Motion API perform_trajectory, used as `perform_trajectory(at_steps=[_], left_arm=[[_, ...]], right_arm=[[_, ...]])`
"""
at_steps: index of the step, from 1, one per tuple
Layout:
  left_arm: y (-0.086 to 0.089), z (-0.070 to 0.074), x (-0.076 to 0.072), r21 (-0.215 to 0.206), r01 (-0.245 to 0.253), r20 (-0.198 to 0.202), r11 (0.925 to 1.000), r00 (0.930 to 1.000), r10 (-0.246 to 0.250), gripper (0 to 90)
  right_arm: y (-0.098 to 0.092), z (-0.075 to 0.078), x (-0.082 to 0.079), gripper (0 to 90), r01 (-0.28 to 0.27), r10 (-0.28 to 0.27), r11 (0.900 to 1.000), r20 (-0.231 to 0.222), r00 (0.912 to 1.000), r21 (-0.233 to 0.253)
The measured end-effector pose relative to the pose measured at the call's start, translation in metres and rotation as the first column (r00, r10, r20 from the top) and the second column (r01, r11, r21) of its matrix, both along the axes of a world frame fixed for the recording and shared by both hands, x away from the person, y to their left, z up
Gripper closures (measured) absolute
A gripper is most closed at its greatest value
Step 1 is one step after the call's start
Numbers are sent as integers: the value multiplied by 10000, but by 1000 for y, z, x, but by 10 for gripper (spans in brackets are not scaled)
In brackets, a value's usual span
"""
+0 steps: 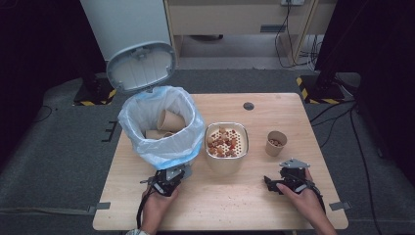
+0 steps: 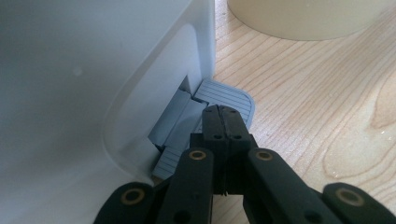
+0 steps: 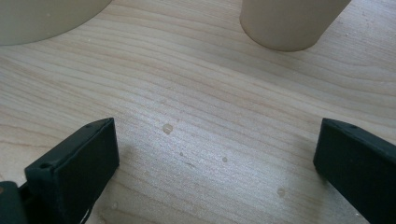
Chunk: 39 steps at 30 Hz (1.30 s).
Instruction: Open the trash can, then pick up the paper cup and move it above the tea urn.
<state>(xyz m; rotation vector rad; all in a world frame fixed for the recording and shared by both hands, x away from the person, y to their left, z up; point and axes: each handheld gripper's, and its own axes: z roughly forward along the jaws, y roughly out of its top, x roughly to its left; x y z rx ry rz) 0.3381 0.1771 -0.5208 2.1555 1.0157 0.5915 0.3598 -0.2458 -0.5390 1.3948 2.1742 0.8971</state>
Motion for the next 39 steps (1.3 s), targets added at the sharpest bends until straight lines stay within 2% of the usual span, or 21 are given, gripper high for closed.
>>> perform_trajectory(at_steps=[7,10,15,25,29,33,36,39], left_arm=[[2,0,1,-275,-81,-132,9996,9999,78,898],[1,0,0,-77,-24,-45,10000,10000,24,898],[0,0,0,-74,-22,-35,10000,10000,21,898],[1,0,1,-149,-38,-66,9999,10000,37,898],[1,0,1,-122,-35,-101,9999,9999,34,898],[1,0,1,-112,-42,-98,9999,9999,40,898],[1,0,1,-130,-32,-100,9999,9999,31,898],[1,0,1,-138,-27,-88,9999,10000,26,898]], right_arm=[[-1,1,1,12,-107,107,9999,-119,9999,-11],[-1,4,2,67,-146,147,9999,-159,9998,43],[-1,9,2,59,-150,148,9999,247,9996,60],[-5,12,2,56,42,-44,10000,426,9991,47],[-7,16,1,41,0,-14,9998,696,9976,198],[-11,19,2,53,382,-415,9984,825,9957,411],[-12,19,3,68,662,-688,9970,679,9953,395],[-13,23,6,75,788,-823,9952,609,9947,589]])
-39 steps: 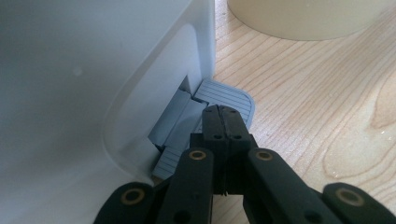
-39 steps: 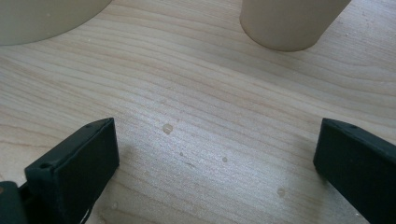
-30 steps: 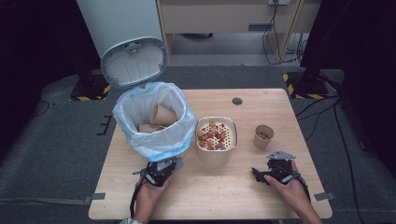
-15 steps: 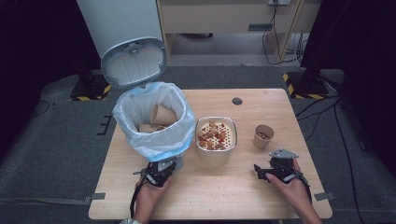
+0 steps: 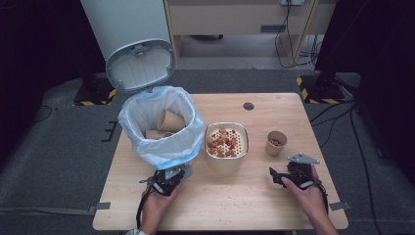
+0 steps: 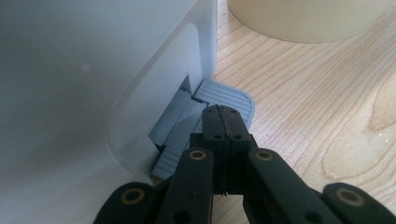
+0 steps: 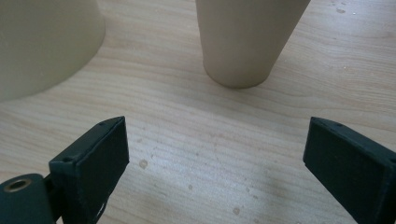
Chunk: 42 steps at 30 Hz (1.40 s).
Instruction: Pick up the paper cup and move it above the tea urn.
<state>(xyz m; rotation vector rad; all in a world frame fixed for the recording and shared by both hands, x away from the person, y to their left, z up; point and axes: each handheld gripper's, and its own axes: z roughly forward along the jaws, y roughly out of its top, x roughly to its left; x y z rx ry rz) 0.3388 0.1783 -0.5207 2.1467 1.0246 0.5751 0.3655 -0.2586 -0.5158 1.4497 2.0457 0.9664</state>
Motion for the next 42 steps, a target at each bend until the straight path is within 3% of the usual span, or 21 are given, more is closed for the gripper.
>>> perform_trajectory(at_steps=[9,13,15,19,30,35,42], left_arm=[[0,0,0,-6,-5,-4,10000,10000,5,898],[0,0,0,-77,-25,-31,10000,10000,24,898],[0,0,0,-102,-30,-40,9999,10000,30,898],[1,0,0,-138,-25,-47,9999,10000,24,898],[2,-1,0,-196,-34,-76,9998,10000,33,898],[1,-1,0,-200,-44,-52,9998,10000,43,898],[1,-1,0,-207,-46,-52,9998,10000,45,898]], right_arm=[[-5,18,25,69,160,-160,9998,105,9998,-80],[-1,14,44,65,369,-367,9992,144,9992,-136],[1,13,46,64,430,-429,9990,147,9990,-93],[11,7,59,72,992,-995,9950,477,9939,103],[20,-6,77,114,1397,-1435,9893,1061,9839,429],[20,-11,81,128,1509,-1555,9873,1078,9819,496],[23,-9,84,157,1532,-1627,9854,1458,9758,747]])
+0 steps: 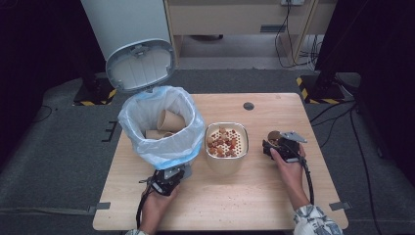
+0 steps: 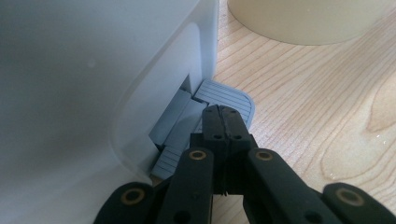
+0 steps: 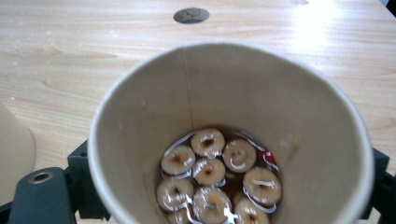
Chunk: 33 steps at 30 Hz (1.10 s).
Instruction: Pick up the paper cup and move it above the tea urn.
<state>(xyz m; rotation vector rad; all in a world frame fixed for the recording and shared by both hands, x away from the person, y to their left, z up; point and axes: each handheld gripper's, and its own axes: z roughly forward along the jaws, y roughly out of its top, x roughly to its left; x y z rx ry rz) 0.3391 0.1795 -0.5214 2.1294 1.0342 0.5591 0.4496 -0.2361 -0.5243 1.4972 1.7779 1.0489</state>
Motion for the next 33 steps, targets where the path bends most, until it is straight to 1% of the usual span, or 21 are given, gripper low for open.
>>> perform_trajectory(at_steps=[2,4,5,6,8,12,15,19,21,23,25,27,31,33], left_arm=[[0,0,0,2,1,3,10000,10000,-1,898],[0,0,0,-2,1,2,10000,10000,-1,898],[0,0,0,0,-1,3,10000,10000,1,898],[0,0,0,11,5,8,10000,10000,-5,898],[0,0,0,6,4,5,10000,10000,-4,898],[0,0,0,13,16,-10,10000,10000,-16,898],[1,0,0,-17,16,1,10000,10000,-16,898],[1,0,0,-30,8,0,10000,10000,-8,898],[1,0,0,-27,12,5,10000,10000,-12,898],[1,0,0,-33,9,1,10000,10000,-9,898],[1,0,0,-16,12,7,10000,10000,-12,898],[0,0,0,11,4,-1,10000,10000,-4,898],[0,0,0,-26,7,9,10000,10000,-7,898],[1,0,0,-31,16,4,10000,10000,-16,898]], right_arm=[[0,-1,2,179,129,-130,9999,11,9999,50],[0,-2,3,188,132,-132,9999,20,9999,61],[1,-4,3,211,46,-46,10000,15,10000,-51],[1,-4,3,211,46,-46,10000,15,10000,-51],[1,-3,3,254,-36,36,10000,66,10000,2],[-2,0,2,291,-204,204,9998,19,9998,-49],[-4,7,0,308,-302,304,9994,154,9994,-147],[-8,20,-4,325,-731,741,9966,249,9969,-372],[-8,23,-5,327,-800,810,9961,261,9964,-377],[-8,27,-7,331,-1001,1013,9941,284,9944,-426],[-7,33,-8,334,-1270,1289,9902,306,9912,-572],[-7,39,-8,336,-1465,1486,9875,322,9884,-589],[-6,49,-6,342,-1734,1762,9825,369,9837,-684],[-6,57,-4,345,-1942,1972,9785,390,9796,-693]])
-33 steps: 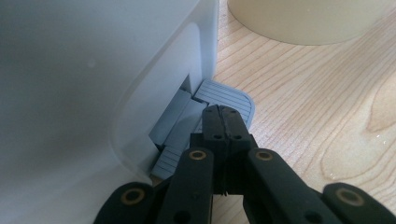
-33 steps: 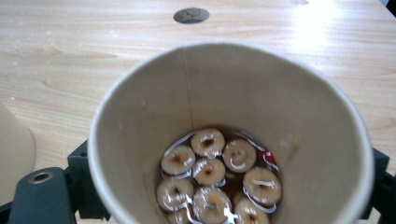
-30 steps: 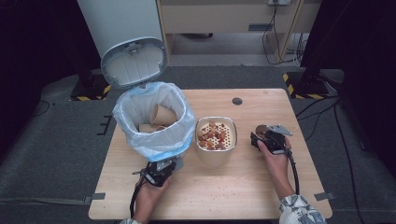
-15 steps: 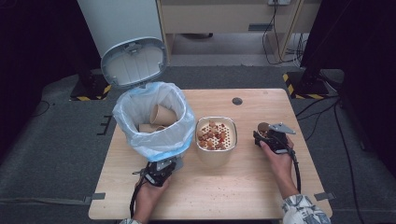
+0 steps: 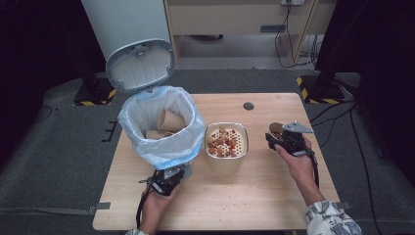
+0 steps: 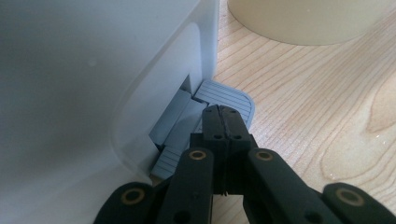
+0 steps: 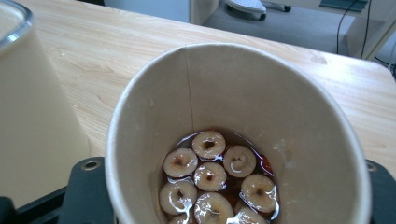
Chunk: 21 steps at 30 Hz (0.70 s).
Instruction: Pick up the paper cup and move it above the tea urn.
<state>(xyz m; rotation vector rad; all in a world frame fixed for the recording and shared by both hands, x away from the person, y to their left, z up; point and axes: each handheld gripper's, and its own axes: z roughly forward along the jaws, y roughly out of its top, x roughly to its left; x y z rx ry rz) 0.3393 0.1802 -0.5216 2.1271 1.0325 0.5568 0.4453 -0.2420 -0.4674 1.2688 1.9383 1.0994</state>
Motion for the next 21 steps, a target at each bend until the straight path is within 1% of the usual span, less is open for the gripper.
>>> perform_trajectory(at_steps=[1,5,6,7,11,12,13,18,20,21], left_arm=[[0,0,0,-1,3,-2,10000,10000,-3,898],[0,0,0,5,-1,3,10000,10000,1,898],[0,0,0,0,-3,2,10000,10000,3,898],[0,0,0,4,0,0,10000,10000,0,898],[0,0,0,12,-5,3,10000,10000,5,898],[0,0,0,12,-4,0,10000,10000,4,898],[0,0,0,2,-6,-3,10000,10000,6,898],[0,0,0,14,-5,-3,10000,10000,5,898],[0,0,0,29,-10,-14,10000,10000,10,898],[0,0,0,9,-11,-5,10000,10000,11,898]], right_arm=[[0,0,0,345,0,0,10000,0,10000,0],[-1,10,3,350,-159,160,9999,43,9999,-41],[-1,15,4,352,-241,242,9996,81,9997,-152],[-1,15,4,352,-241,242,9996,81,9997,-152],[-1,27,6,354,-392,397,9989,187,9990,-255],[-1,33,8,355,-473,480,9984,203,9986,-307],[-1,33,8,355,-473,480,9984,203,9986,-307],[1,46,13,357,-717,727,9966,231,9971,-404],[4,53,16,358,-856,871,9949,250,9959,-539],[4,53,16,358,-856,871,9949,250,9959,-539]])
